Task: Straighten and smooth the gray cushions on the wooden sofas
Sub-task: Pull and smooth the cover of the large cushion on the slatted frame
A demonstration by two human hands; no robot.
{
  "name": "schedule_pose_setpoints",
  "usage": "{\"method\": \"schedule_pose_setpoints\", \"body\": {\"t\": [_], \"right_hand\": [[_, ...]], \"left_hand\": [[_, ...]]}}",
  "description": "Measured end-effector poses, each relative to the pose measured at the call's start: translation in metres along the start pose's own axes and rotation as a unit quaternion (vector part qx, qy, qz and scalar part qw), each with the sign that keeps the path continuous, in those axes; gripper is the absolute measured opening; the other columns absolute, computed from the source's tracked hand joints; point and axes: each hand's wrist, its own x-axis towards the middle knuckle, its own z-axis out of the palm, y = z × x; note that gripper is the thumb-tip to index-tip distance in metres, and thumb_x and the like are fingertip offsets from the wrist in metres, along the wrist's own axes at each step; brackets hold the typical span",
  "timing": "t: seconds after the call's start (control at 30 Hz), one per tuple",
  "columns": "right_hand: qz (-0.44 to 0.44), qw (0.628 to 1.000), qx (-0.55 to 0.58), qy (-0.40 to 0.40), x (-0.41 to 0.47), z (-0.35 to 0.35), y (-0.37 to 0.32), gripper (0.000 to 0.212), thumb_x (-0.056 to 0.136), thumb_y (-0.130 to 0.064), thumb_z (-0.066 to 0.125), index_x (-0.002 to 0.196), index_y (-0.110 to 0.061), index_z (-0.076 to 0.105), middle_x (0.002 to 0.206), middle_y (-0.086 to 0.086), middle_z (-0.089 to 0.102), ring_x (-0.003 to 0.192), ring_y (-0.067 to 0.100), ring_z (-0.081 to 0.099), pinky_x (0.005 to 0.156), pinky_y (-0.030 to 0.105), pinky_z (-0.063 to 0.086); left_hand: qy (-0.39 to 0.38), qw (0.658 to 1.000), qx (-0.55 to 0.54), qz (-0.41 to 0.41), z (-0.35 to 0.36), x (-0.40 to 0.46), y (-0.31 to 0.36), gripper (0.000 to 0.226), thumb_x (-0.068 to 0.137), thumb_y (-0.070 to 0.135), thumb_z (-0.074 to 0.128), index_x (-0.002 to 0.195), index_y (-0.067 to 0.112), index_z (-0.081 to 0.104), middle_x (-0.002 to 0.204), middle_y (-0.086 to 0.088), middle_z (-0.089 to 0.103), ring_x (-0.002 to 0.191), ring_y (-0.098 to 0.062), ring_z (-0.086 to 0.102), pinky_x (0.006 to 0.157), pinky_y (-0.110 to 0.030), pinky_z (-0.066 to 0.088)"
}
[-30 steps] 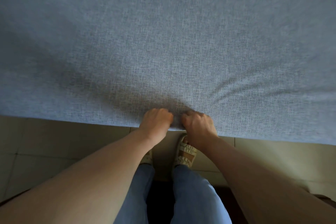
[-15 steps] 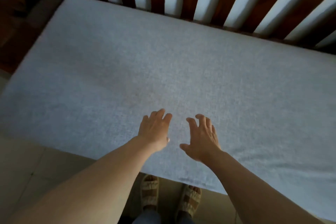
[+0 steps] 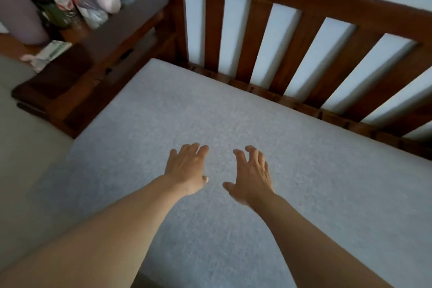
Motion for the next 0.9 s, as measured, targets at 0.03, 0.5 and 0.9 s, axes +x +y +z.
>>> {"method": "schedule_pose_setpoints", "body": {"t": [0.03, 0.5, 0.9], "right_hand": [[-0.004, 1.000, 0.000, 0.002, 0.010, -0.004, -0.001, 0.084, 0.083, -0.047, 0.066, 0.148, -0.024, 0.017, 0.155, 0.007, 0.005, 0.143, 0.028, 0.008, 0.117, 0.038, 0.017], [-0.015, 1.000, 0.004, 0.017, 0.167, -0.004, -0.070, 0.085, 0.087, -0.052, 0.060, 0.151, -0.032, 0.008, 0.158, 0.003, -0.001, 0.146, 0.028, 0.003, 0.118, 0.042, 0.011], [0.043, 0.998, 0.017, 0.053, 0.339, 0.080, -0.193, 0.067, 0.095, -0.042, 0.050, 0.150, -0.035, 0.012, 0.159, 0.000, -0.003, 0.146, 0.025, 0.001, 0.119, 0.046, 0.008]], "left_hand": [[0.003, 1.000, -0.001, -0.005, -0.005, 0.005, -0.003, 0.077, 0.091, 0.041, 0.058, 0.150, 0.022, 0.013, 0.156, -0.002, 0.020, 0.142, -0.024, 0.020, 0.112, -0.045, 0.022], [0.067, 0.998, 0.004, -0.011, -0.060, 0.131, -0.120, 0.069, 0.094, 0.036, 0.055, 0.150, 0.028, 0.015, 0.157, 0.002, 0.018, 0.143, -0.024, 0.019, 0.113, -0.048, 0.019], [0.051, 0.998, -0.021, 0.032, -0.036, 0.285, -0.288, 0.069, 0.098, 0.027, 0.049, 0.152, 0.028, 0.007, 0.160, -0.001, 0.009, 0.145, -0.024, 0.013, 0.115, -0.048, 0.017]]}}
